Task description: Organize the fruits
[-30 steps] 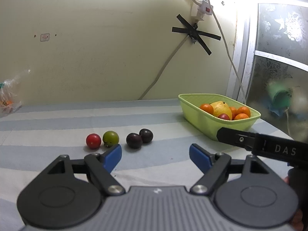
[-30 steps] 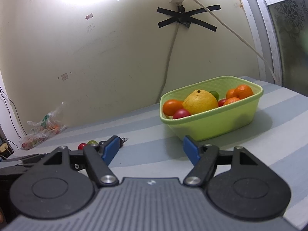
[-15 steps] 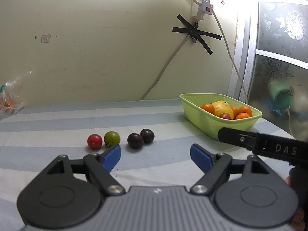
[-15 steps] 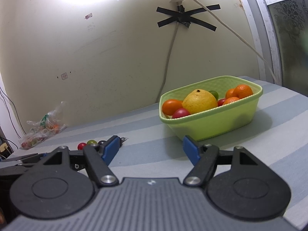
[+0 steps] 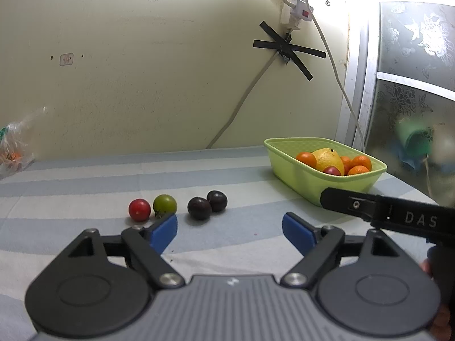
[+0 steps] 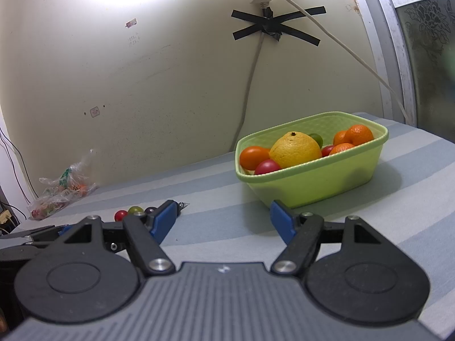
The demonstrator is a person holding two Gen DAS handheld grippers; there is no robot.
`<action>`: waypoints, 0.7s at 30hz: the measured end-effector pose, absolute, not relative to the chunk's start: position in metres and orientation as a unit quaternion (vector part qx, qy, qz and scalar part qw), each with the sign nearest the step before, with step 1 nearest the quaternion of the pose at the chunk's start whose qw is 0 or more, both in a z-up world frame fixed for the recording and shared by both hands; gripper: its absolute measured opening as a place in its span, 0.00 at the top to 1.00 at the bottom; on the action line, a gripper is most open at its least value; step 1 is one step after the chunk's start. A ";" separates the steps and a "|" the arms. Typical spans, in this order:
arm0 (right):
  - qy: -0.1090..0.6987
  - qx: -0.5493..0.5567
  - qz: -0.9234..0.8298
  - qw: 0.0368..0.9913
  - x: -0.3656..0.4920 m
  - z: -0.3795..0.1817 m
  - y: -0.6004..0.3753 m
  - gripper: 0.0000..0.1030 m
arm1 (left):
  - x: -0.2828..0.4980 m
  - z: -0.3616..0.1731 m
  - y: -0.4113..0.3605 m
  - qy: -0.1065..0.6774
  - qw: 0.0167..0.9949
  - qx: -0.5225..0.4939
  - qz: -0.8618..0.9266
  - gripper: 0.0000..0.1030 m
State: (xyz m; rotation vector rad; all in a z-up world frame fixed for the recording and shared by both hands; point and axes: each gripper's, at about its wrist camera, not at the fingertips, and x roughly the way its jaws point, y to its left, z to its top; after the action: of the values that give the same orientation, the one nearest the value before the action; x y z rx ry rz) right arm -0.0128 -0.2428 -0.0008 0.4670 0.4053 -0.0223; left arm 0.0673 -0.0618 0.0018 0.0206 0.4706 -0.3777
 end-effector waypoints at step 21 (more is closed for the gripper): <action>0.200 0.230 -0.012 0.952 -0.013 -0.001 -0.242 0.27 | 0.067 0.001 -0.062 0.233 0.954 0.009 -0.187 0.17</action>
State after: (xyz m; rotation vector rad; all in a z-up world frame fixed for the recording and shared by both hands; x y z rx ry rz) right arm -0.0126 -0.2421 -0.0011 0.4671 0.4055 -0.0249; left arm 0.0675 -0.0619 0.0010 0.0192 0.4732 -0.3801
